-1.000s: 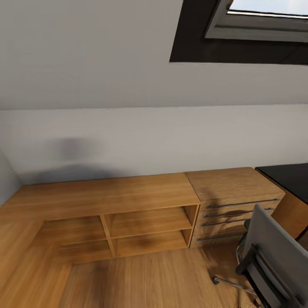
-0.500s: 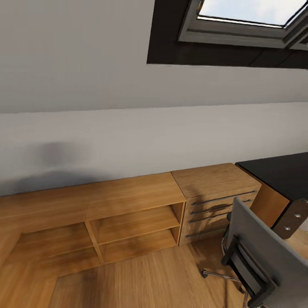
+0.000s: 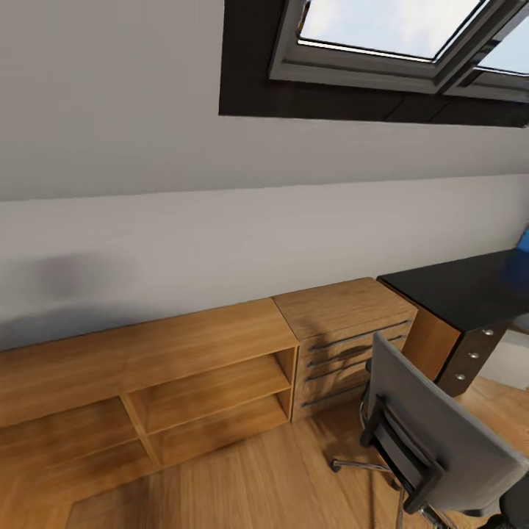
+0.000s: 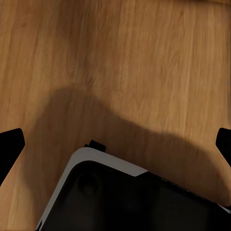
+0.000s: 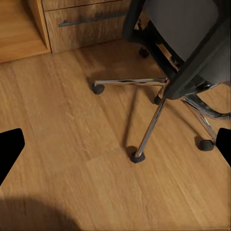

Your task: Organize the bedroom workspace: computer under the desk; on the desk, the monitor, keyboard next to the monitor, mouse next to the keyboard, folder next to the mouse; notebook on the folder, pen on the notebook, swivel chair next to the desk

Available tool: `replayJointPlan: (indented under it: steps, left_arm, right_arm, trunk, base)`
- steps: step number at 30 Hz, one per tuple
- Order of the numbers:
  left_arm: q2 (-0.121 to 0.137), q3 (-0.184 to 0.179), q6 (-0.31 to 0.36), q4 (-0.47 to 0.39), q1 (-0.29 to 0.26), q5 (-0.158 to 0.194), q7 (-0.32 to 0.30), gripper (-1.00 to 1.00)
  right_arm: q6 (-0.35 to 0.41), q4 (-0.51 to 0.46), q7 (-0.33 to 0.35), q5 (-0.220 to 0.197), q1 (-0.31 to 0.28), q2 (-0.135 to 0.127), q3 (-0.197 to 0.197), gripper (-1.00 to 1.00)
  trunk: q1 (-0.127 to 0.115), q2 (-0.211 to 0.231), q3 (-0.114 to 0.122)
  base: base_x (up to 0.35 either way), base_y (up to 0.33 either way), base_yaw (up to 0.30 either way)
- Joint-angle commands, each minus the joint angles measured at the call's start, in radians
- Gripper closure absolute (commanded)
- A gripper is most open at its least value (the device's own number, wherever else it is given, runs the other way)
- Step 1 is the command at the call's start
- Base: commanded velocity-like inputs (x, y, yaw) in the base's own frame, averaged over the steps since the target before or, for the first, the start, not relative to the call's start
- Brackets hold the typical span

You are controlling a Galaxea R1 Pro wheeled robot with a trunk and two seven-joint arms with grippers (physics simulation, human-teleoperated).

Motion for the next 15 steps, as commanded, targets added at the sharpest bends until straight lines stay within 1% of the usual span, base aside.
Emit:
replayJointPlan:
  steps: [1,3,6,15]
  left_arm:
    - [0.0,0.001,-0.002,0.0,-0.001,0.006,-0.002,-1.0]
    - [0.0,0.001,-0.003,0.0,-0.001,0.006,-0.002,-1.0]
    - [0.0,0.001,-0.002,0.0,-0.001,0.006,-0.002,-1.0]
    - [0.0,0.001,-0.002,0.0,-0.001,0.006,-0.002,-1.0]
  right_arm:
    - [-0.002,0.002,-0.005,-0.003,-0.001,0.0,0.009,-1.0]
    - [-0.002,0.002,-0.005,-0.003,-0.001,0.0,0.009,-1.0]
    - [-0.002,0.002,-0.005,-0.003,-0.001,0.0,0.009,-1.0]
    - [-0.001,0.002,-0.004,-0.003,-0.001,0.0,0.009,-1.0]
  trunk:
    - [0.001,-0.002,-0.001]
    - [0.001,-0.002,0.001]
    - [0.001,-0.002,0.004]
    - [0.001,-0.002,0.015]
  base:
    - [0.0,0.0,-0.214]
    - [0.011,0.015,-0.214]
    - [0.085,0.113,-0.214]
    - [0.174,0.226,-0.211]
